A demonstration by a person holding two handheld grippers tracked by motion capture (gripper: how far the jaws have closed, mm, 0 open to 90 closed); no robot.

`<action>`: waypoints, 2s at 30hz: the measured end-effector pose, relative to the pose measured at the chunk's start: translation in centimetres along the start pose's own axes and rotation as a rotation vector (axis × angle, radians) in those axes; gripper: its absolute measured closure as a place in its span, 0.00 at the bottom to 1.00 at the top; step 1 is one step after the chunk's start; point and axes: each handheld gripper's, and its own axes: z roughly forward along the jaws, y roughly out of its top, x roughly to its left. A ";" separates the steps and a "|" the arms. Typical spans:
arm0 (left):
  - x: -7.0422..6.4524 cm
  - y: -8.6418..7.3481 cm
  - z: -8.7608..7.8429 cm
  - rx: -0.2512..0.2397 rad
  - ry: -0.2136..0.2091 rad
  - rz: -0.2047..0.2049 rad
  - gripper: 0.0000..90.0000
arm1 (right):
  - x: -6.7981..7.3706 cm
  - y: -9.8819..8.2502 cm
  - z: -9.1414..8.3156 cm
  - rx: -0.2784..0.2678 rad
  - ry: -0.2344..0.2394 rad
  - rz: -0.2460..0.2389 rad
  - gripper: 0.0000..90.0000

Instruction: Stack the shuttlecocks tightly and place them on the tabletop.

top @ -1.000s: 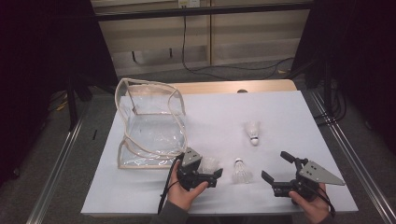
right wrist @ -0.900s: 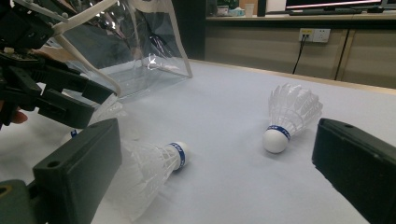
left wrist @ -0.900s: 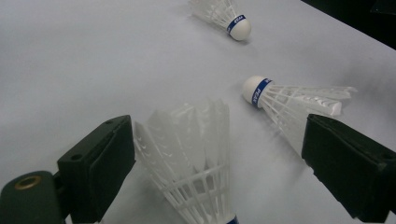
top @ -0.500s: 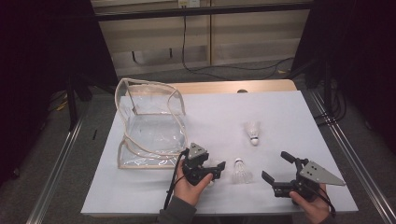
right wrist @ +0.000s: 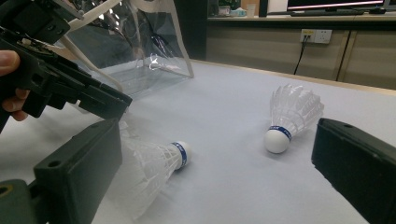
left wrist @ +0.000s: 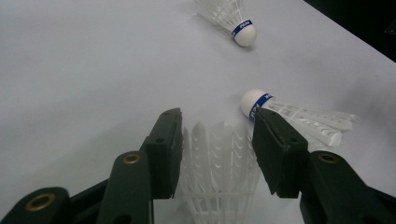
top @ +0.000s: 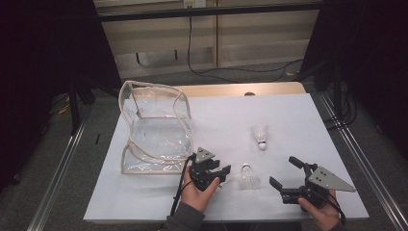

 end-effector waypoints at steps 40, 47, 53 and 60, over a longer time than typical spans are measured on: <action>-0.5 4.8 2.6 -0.044 0.102 0.148 0.95 | -0.1 0.0 -0.3 -0.006 -0.003 -0.004 0.02; -0.1 6.0 4.0 -0.041 0.148 0.169 0.95 | -0.1 0.0 -0.3 -0.006 -0.001 -0.002 0.02; 0.6 6.7 5.1 -0.048 0.187 0.176 0.95 | -0.1 0.0 -0.3 -0.005 -0.001 -0.005 0.02; 1.9 6.6 6.6 -0.059 0.233 0.185 0.95 | -0.1 0.0 -0.3 -0.009 0.001 0.000 0.02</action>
